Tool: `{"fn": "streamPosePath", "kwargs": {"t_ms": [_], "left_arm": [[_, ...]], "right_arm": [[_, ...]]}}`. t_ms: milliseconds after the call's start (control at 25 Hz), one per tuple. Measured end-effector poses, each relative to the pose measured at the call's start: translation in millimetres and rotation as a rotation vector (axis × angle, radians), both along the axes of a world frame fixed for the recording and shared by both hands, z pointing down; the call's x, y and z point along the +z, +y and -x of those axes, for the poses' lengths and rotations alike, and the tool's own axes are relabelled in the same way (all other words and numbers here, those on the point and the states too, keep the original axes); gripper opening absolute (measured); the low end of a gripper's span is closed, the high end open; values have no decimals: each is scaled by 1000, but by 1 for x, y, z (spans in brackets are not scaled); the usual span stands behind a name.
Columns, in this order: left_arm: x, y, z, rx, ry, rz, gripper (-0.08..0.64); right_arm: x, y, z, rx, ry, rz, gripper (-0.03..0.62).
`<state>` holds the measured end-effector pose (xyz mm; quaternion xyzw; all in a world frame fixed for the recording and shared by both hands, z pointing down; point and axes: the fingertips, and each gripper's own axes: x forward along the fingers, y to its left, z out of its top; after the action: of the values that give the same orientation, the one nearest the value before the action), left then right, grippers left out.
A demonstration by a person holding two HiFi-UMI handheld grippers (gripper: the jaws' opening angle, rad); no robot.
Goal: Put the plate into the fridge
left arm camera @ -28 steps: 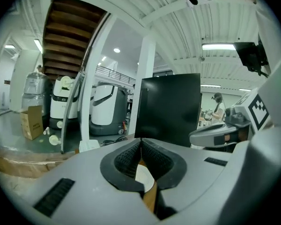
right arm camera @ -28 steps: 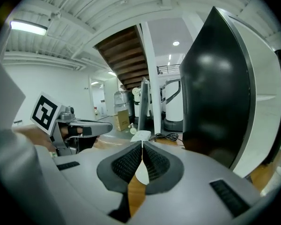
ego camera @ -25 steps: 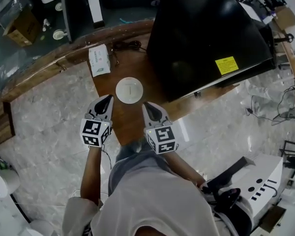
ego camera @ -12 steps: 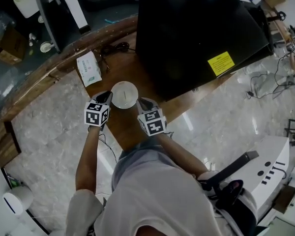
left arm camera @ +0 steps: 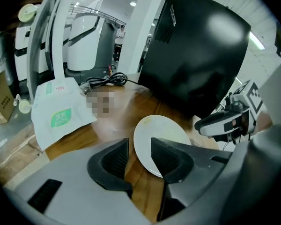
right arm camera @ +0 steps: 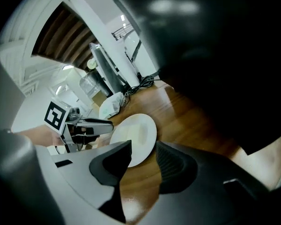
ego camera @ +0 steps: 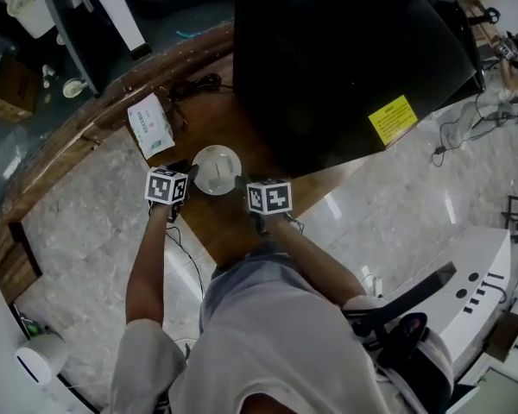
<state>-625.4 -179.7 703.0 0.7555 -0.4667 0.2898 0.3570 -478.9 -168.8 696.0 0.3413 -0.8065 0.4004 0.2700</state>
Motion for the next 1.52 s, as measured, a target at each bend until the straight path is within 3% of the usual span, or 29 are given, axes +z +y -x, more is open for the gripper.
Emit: {"fn": "streamPosePath", "kwargs": {"t_ms": [320,440,680,800,1000,1200,1360,1520], "left_arm": [[32,-11,0,84,30,116,140],[33,-14,3,85,41,125,140],[33,-23,5,33,69,79,129],[32,-22,6,-18,130,87,84],[35,-23,5,-31,182,103,80],[35,-20,3,-50,183,108,78],[37,-24,2,-65,196,115,78],[39,-22,3,-75,169,111,80]], "right_arm": [[36,-15,-1,124,-108,196,153],[41,-19,3,140,-143,238,153],[45,-27,22,156,-247,307,152],[45,-25,26,194,-309,339,134],[48,-27,24,275,-443,438,51],[46,-21,23,253,-505,463,44],[48,-22,23,223,-470,417,46],[46,-22,20,262,-558,457,31]]}}
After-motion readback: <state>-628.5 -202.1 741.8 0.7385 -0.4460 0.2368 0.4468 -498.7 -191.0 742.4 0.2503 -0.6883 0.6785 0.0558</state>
